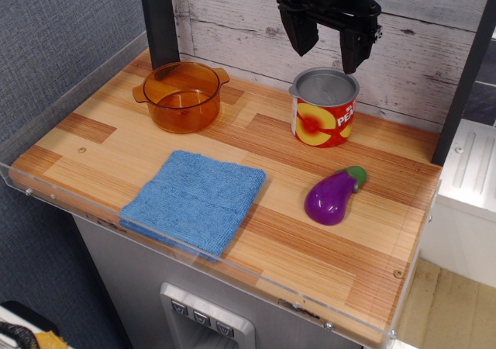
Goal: Place the eggplant to the left of the napkin.
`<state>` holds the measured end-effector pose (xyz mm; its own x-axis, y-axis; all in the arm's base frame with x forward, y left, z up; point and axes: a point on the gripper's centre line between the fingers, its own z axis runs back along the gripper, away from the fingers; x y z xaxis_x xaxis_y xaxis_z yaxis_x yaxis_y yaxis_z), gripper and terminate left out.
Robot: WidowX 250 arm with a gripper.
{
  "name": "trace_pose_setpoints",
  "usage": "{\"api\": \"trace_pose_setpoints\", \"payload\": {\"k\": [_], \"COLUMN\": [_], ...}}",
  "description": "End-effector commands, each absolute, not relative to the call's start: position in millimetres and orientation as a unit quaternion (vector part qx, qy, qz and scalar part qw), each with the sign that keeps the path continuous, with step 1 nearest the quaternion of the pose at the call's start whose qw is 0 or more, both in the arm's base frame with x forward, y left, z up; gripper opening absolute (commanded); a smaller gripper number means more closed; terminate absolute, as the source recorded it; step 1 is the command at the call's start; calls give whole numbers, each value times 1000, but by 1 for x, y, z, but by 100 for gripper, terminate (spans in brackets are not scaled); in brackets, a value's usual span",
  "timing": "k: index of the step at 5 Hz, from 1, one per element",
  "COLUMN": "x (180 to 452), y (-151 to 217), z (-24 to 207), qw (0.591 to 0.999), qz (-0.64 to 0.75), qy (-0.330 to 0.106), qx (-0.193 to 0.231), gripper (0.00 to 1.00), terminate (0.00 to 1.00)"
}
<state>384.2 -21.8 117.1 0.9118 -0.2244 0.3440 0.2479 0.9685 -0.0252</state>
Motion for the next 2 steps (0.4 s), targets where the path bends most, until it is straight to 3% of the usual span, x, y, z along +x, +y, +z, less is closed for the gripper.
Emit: {"api": "trace_pose_setpoints", "payload": {"k": [1,2], "x": [384,362], "y": [-22,-29], "z": [117,115], "qw": [977,980], "qz": [-121,-126], "qy": [-172,-155], "qx": [-34,-12], "gripper": [100,100], "terminate": [0,0]}}
